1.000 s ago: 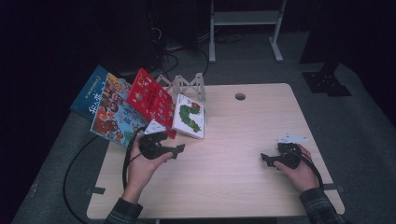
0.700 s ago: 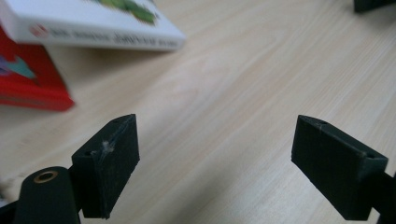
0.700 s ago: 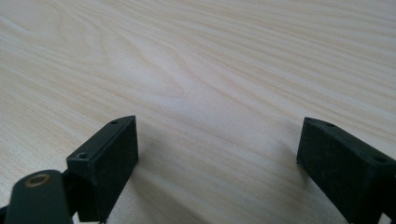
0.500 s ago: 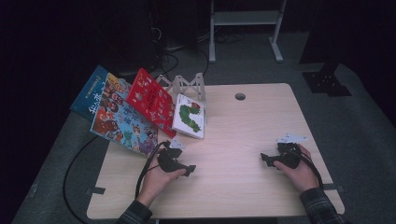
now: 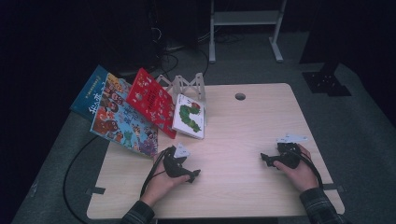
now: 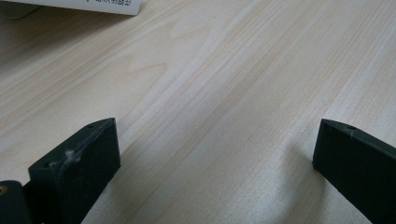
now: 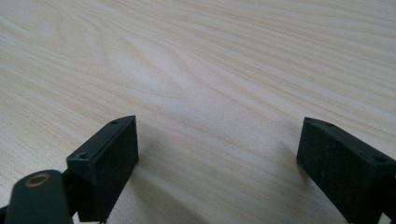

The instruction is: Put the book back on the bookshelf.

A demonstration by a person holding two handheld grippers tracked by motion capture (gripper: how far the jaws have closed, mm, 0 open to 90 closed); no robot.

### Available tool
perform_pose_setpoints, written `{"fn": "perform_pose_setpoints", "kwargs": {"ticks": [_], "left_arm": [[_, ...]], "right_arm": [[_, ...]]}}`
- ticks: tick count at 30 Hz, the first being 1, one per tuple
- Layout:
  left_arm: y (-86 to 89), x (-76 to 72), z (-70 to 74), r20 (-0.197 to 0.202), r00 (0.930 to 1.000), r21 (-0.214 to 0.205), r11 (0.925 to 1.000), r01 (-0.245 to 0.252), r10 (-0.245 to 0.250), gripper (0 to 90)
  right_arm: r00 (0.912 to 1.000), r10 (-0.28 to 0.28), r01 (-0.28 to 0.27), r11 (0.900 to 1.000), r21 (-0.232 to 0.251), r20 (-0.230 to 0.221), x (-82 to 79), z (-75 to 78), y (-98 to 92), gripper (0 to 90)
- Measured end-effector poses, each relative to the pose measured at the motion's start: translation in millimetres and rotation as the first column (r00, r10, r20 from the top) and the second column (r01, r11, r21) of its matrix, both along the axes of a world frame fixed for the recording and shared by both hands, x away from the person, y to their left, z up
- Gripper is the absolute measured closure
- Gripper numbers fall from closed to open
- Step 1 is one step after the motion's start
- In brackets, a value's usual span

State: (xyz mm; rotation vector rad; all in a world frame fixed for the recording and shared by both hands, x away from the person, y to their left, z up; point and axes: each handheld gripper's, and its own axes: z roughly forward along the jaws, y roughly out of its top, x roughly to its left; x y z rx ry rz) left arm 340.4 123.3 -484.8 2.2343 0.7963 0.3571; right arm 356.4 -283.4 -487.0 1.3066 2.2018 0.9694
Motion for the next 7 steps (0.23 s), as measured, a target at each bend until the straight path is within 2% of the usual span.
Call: {"fn": "perform_pose_setpoints", "kwargs": {"ticks": [7], "left_arm": [[0.0,0.0,0.0,0.000,1.0000,0.001,1.0000,0.000,0.000,0.0]], "right_arm": [[1.0000,0.000,0.000,1.0000,0.000,0.000,0.0,0.0,0.0,11.4]]}}
